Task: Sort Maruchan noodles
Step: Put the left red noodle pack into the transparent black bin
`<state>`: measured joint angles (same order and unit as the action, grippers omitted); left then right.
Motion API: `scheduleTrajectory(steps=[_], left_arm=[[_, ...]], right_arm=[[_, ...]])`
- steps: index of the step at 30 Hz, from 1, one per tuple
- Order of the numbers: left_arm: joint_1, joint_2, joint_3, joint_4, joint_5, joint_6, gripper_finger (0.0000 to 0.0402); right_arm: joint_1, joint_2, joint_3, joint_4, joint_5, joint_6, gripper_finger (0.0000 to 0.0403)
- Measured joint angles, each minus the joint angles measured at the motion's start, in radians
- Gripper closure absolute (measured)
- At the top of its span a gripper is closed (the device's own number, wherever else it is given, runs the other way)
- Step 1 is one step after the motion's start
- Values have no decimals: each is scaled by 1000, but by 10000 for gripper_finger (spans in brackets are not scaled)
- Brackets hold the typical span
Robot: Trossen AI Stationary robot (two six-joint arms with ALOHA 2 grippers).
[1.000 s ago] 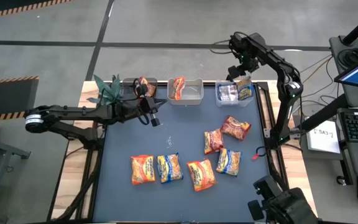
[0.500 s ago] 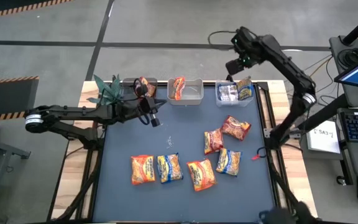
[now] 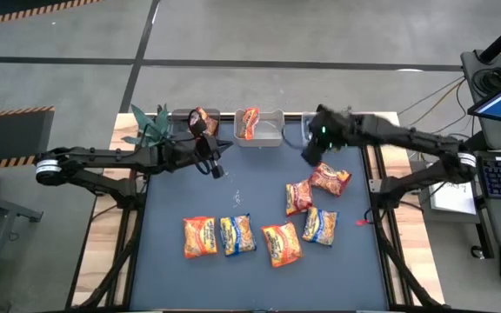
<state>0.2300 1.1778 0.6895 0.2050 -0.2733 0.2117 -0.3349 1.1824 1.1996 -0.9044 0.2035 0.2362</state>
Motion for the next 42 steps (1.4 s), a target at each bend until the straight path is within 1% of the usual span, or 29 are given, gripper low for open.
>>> scheduleTrajectory(steps=[5,7,10,13,18,25,32,36,39,42], left_arm=[[0,0,0,0,2,-23,402],[0,0,0,0,2,-34,402],[0,0,0,0,2,-49,402],[0,0,0,0,2,-72,402],[0,0,0,0,2,-91,402],[0,0,0,0,3,-94,402],[0,0,0,0,3,-94,402],[0,0,0,0,3,-94,402],[0,0,0,0,3,-94,402],[0,0,0,0,3,-94,402]], right_arm=[[130,-50,-217,290,-170,1,304],[166,-49,-289,403,-215,10,312],[201,-33,-368,526,-238,52,324],[216,-10,-422,575,-237,90,335],[218,45,-454,580,-237,147,348],[218,129,-455,579,-237,138,355],[217,164,-454,563,-237,121,355],[217,205,-453,572,-243,120,355],[216,258,-451,637,-253,120,355],[216,304,-451,785,-259,100,355]])
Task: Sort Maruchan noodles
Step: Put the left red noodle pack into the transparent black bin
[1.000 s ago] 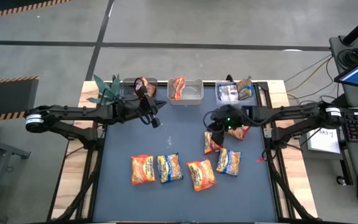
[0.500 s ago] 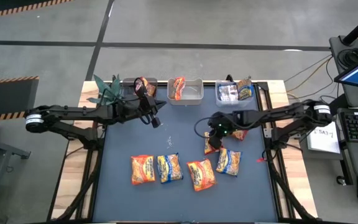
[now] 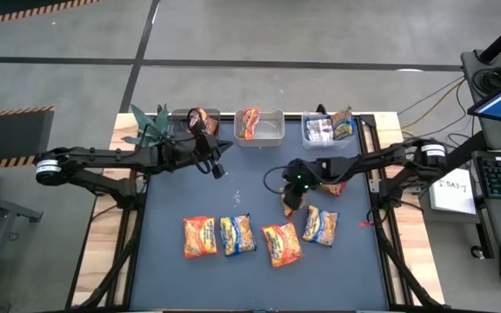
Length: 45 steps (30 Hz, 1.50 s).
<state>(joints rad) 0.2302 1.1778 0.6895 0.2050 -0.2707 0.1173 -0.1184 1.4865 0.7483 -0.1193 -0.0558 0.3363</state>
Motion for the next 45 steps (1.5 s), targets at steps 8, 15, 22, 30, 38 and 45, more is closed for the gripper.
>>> scheduleTrajectory(steps=[8,15,22,30,38,45], left_arm=[[0,0,0,-12,0,-23,402],[0,19,0,-39,0,-27,402],[0,70,1,-17,0,-22,402],[0,111,1,3,0,4,402],[0,106,1,11,-1,0,402],[0,106,0,11,-1,-49,402]], right_arm=[[-7,-31,113,73,22,-120,355],[12,-99,241,-445,5,-49,355],[38,-117,240,-647,-19,66,355],[38,-47,163,-508,-44,64,355],[32,42,151,-116,73,-68,355],[11,62,151,155,136,-196,355]])
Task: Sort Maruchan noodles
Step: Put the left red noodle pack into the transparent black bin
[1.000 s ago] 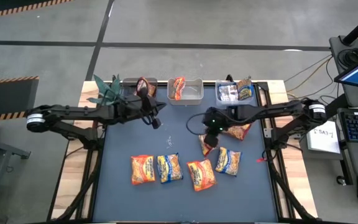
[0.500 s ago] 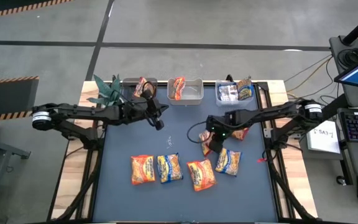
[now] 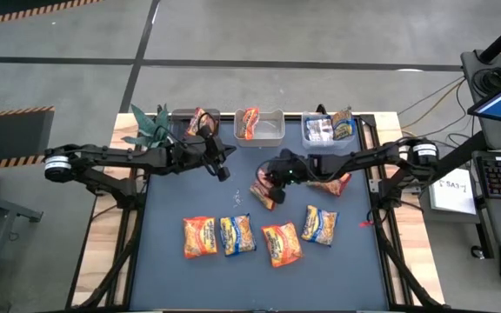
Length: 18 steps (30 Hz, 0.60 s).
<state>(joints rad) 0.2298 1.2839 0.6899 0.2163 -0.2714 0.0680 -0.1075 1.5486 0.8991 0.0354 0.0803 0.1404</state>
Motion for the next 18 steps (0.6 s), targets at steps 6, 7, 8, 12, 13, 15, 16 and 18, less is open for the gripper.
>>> scheduleTrajectory(steps=[6,7,8,12,13,15,16,18], left_arm=[[-10,0,0,0,0,-40,402],[-12,3,0,1,0,-40,402],[-14,5,0,2,0,-40,402],[-14,11,-1,19,1,-33,402],[-14,11,-1,26,1,-32,402],[-14,11,-1,28,1,-32,402],[-14,11,-1,32,1,-31,402],[-14,11,-1,37,1,-31,402]], right_arm=[[-2,-77,0,-114,-9,20,355],[2,-92,0,-135,-12,28,355],[4,-107,0,-165,-13,37,355],[15,-166,0,-248,-38,98,355],[15,-180,0,-271,-42,136,355],[14,-209,0,-307,-38,225,355],[13,-224,0,-325,-36,270,354],[5,-252,0,-344,-36,346,348]])
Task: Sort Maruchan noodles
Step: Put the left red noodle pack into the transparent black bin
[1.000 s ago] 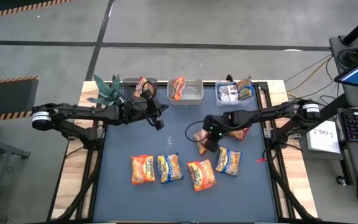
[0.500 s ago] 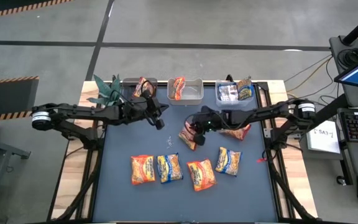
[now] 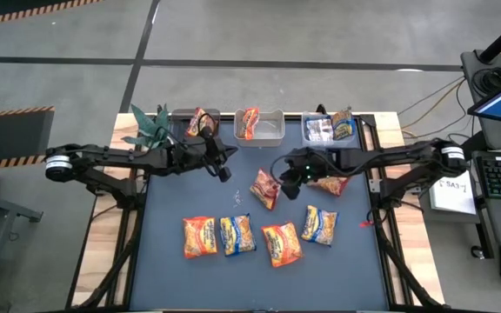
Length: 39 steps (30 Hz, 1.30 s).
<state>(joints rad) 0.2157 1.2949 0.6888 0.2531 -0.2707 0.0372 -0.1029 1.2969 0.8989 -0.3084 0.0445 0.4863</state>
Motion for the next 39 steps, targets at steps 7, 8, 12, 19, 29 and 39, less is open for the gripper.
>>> scheduleTrajectory(steps=[7,8,12,19,29,39], left_arm=[[0,9,0,1,27,-3,402],[-1,10,0,-3,27,-4,402],[-1,12,0,1,27,-5,402],[-1,13,0,0,27,-3,402],[-3,13,0,0,27,-3,402],[-3,13,0,0,27,-2,402]], right_arm=[[-3,-37,0,-46,4,136,265],[-2,-34,0,-46,5,145,250],[-3,5,0,-37,6,126,194],[-3,125,0,58,1,134,127],[-16,232,25,83,-58,193,97],[-18,323,25,162,-108,209,74]])
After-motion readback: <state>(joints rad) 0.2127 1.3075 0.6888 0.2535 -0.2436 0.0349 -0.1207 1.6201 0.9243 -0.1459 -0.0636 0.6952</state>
